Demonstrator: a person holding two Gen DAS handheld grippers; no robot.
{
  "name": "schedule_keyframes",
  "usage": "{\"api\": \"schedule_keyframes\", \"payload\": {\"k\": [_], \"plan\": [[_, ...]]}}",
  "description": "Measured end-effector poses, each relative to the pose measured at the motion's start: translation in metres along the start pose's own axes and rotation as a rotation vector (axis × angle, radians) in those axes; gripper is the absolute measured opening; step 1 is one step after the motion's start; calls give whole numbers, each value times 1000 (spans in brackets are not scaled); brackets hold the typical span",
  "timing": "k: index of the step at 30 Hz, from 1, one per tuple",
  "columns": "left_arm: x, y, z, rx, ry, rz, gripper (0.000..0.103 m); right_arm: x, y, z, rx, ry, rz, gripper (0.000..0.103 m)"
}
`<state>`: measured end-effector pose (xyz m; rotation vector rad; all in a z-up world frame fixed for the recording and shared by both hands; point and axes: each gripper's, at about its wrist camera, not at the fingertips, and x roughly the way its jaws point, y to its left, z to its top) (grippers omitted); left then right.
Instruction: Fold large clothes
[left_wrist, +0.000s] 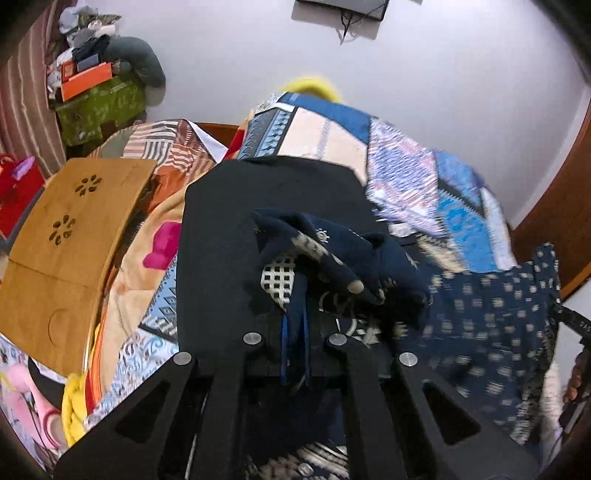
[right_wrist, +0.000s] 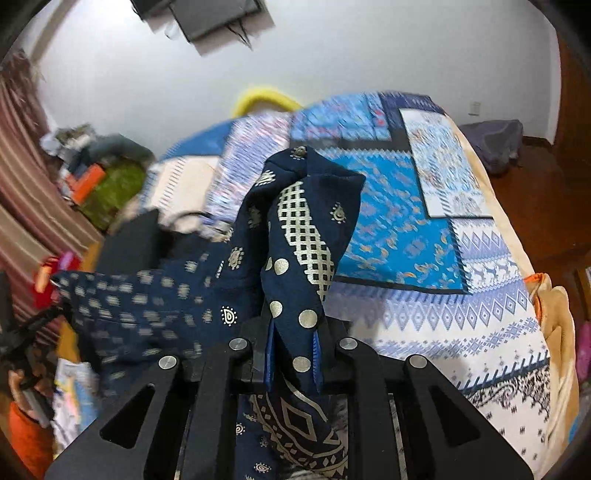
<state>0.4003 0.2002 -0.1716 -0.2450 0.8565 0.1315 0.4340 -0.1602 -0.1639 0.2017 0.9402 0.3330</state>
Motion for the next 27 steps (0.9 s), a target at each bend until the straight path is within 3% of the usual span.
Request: {"api": "schedule_keyframes", "payload": {"k": [5,9,13,18,21,27], "plan": [[16,-7,-4,94,6,74,11,13,-11,-4,-7,28,-48,20],[6,-8,-7,127,2,89,19,-4,-6,-8,-46,36,-89,22],[-22,-8,-14,141,-8,89,31,-36,3,-16,-97,1,-103,23],[-67,-8,-27,166,-31,96,42,-92,23,-31,-181,-61,-107,44],[-98,-6,-39,175,-30,73,45,-124,33,-41,-224,-97,-109,54],[-148,-6,-67,196,-43,45,57,-170,48,-69,-292,-139,-99,63]]}}
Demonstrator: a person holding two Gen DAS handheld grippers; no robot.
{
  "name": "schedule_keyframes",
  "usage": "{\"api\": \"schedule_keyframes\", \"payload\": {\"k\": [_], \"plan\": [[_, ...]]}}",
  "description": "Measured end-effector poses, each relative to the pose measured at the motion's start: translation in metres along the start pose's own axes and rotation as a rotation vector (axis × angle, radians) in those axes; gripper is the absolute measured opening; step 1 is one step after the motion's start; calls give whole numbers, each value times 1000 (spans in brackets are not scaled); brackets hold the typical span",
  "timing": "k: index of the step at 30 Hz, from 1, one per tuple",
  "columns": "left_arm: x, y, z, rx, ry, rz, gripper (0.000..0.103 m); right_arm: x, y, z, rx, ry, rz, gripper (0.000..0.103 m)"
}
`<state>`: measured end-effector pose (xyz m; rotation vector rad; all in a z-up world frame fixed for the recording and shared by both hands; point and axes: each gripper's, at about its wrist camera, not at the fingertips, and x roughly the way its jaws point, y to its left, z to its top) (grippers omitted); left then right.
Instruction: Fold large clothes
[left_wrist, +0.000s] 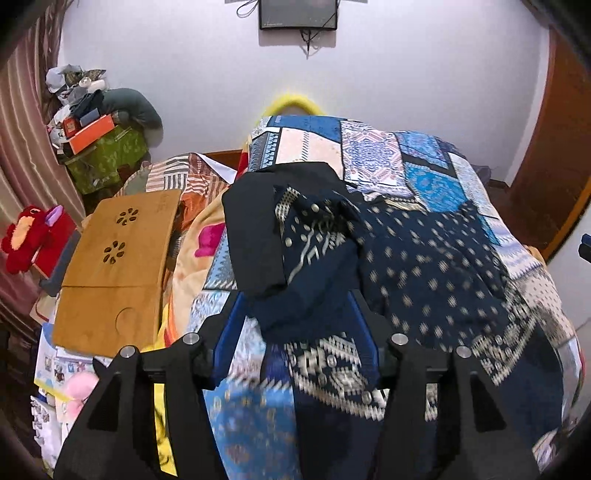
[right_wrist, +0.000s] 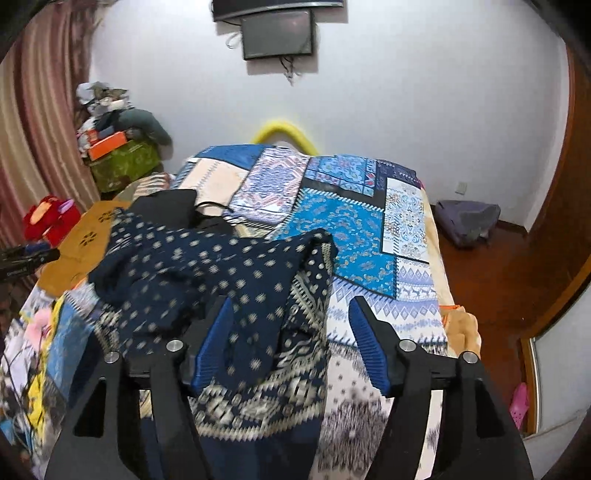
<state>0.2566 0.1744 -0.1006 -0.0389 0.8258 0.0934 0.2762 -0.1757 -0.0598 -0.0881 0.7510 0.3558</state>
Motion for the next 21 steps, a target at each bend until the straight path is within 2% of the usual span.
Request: {"api": "schedule_keyframes", "payload": {"k": [4,7,12,16,21], "plan": [[-15,-2,-30,-2,50,-56,66,-19,5,-20,-3,13,19,66],[-8,-4,-59,-9,135,-105,67,-24,7,-39,3,49,27,67],[26,-2,-113,-71,292,-168,67,-20,7,-77,26,133,38,67],[55,1,-149,-110,406,-182,67,-8,5,-107,64,218,52,67],[75,10,-183,-203,487,-250,67,11,1,-141,148,325,105,67]]}}
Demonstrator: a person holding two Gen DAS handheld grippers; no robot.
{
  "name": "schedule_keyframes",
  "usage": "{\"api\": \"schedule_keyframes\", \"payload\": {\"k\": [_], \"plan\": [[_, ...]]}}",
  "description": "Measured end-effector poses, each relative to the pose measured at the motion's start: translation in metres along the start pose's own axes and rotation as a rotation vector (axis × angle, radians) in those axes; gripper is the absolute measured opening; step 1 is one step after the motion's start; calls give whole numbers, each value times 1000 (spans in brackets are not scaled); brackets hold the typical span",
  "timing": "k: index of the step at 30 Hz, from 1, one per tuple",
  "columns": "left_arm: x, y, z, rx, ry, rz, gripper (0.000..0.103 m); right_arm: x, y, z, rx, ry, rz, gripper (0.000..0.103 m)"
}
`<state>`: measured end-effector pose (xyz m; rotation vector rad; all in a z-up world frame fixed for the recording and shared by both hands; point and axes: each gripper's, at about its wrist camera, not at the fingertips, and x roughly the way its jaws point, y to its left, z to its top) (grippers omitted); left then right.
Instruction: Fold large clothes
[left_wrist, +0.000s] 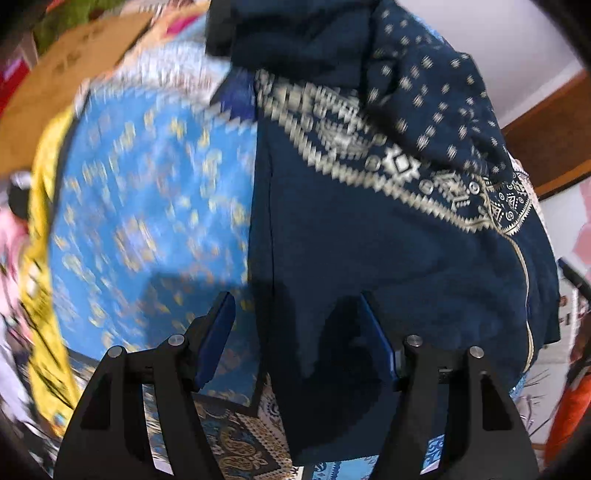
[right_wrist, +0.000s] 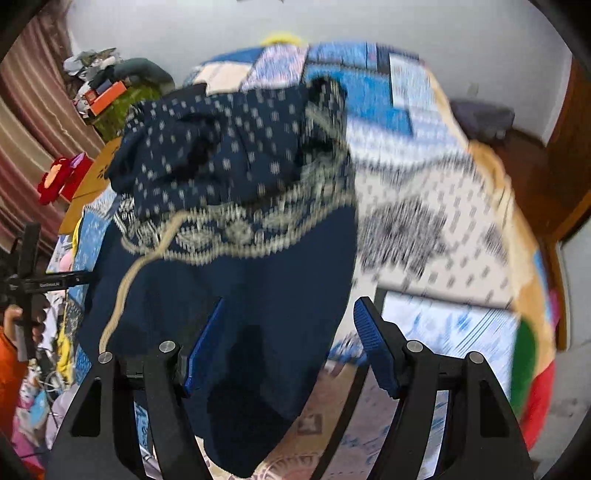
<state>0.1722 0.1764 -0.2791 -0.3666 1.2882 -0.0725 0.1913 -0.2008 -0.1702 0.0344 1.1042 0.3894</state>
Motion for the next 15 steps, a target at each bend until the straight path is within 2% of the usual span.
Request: {"api": "schedule_keyframes", "payload": {"k": [2,4,7,8,10,11,12,13,15], "plan": [[9,4,-7,-29,28,-46,67,10,-4,-6,30,32,23,67],[19,6,-17,-51,56,-101,67,10,-2,-9,24,6,22,67],[20,1,-26,-44,32,-125,66,10,1,-10,25,2,52,69],[19,-3,-28,-36,30,-149,58,11,2,-10,32,7,81,65],[16,-8,-31,-24,16,-156,50,17,3,-11,48,38,122,46],[14,-10,-32,-12,9,-152,36,22,3,-12,61,54,126,31],[10,-14,-31,6,-1,-145,18,26,3,-13,72,67,125,20],[6,-17,-30,20,-11,-131,11,28,3,-14,79,71,132,19],[-4,-22,-26,28,-32,-141,7,25,2,-13,97,62,151,15]]}}
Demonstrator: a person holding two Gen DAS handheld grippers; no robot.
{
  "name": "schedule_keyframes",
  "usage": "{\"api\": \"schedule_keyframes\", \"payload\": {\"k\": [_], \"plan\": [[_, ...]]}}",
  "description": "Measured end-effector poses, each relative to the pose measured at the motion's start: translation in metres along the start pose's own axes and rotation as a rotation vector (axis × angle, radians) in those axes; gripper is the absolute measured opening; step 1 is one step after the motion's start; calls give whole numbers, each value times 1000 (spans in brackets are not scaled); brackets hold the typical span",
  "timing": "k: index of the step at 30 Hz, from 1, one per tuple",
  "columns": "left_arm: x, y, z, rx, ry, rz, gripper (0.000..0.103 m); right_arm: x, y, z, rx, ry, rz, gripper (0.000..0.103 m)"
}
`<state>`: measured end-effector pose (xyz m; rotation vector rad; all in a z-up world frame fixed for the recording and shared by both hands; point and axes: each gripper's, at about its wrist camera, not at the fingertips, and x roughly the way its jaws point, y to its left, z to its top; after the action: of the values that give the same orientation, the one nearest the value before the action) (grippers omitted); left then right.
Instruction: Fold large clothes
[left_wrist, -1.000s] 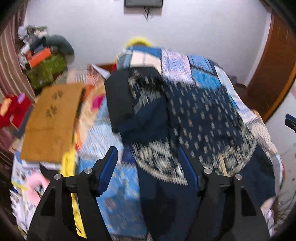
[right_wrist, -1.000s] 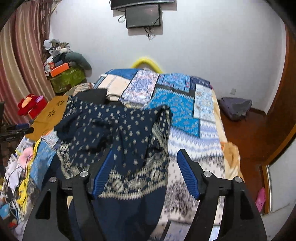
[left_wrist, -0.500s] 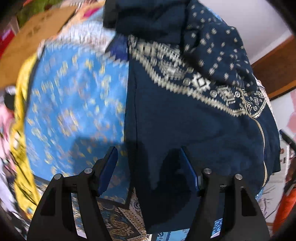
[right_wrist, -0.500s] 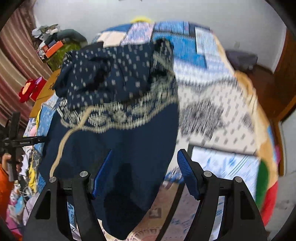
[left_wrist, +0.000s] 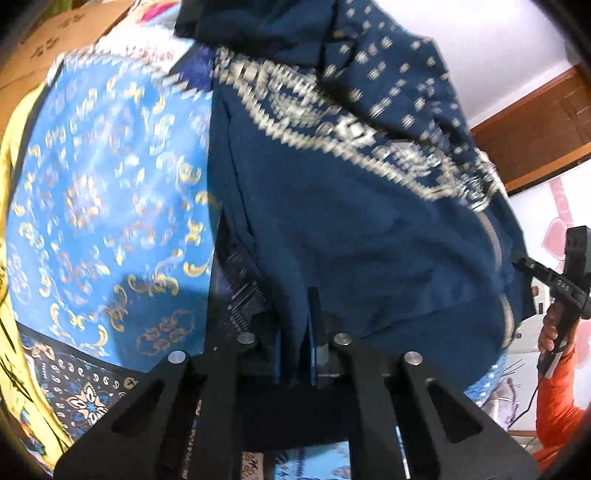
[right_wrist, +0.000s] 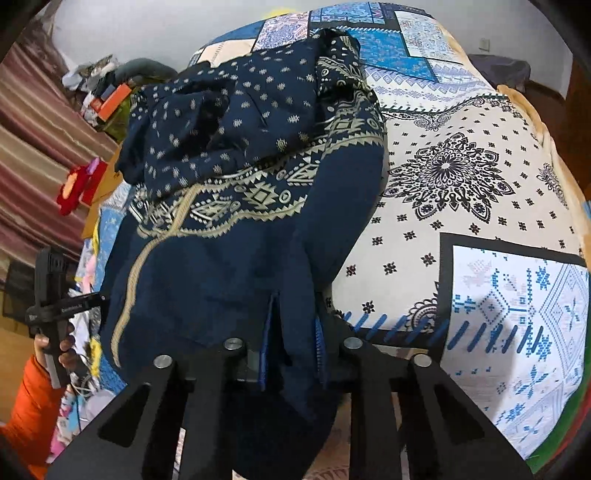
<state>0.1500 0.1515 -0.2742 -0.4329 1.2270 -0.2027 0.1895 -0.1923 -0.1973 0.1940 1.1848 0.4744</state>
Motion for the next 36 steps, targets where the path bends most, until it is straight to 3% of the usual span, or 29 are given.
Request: {"api": "schedule_keyframes", "payload": {"k": [2,6,9,12,17,19,23,28,31,33,36], "plan": [[-20,-12,7,24,-51,-20,6,-10,4,4,-6,-30,25,8],[-64,-35,31,68,-175,-79,5,-31,18,22,-57,-92,58,8],[-100,-51,63,77,-276,-144,5,-47,26,46,-53,-142,118,8],[-123,-55,99,62,-344,-189,5,-60,32,86,-65,-213,122,8],[-137,-49,168,12,-462,-100,5,-63,18,158,-8,-323,98,7],[-125,-40,201,-24,-497,-27,5,-53,7,184,29,-350,71,7],[-75,-15,244,-99,-450,69,5,-2,-18,220,91,-322,23,8],[-20,13,260,-137,-376,100,8,58,-42,233,129,-217,-13,10],[-22,7,254,-84,-394,109,8,66,-56,231,171,-205,-15,21],[-25,-3,252,-23,-373,157,9,59,-61,228,196,-204,-46,36],[-33,-21,244,75,-336,246,14,35,-60,222,161,-245,-120,37]]}}
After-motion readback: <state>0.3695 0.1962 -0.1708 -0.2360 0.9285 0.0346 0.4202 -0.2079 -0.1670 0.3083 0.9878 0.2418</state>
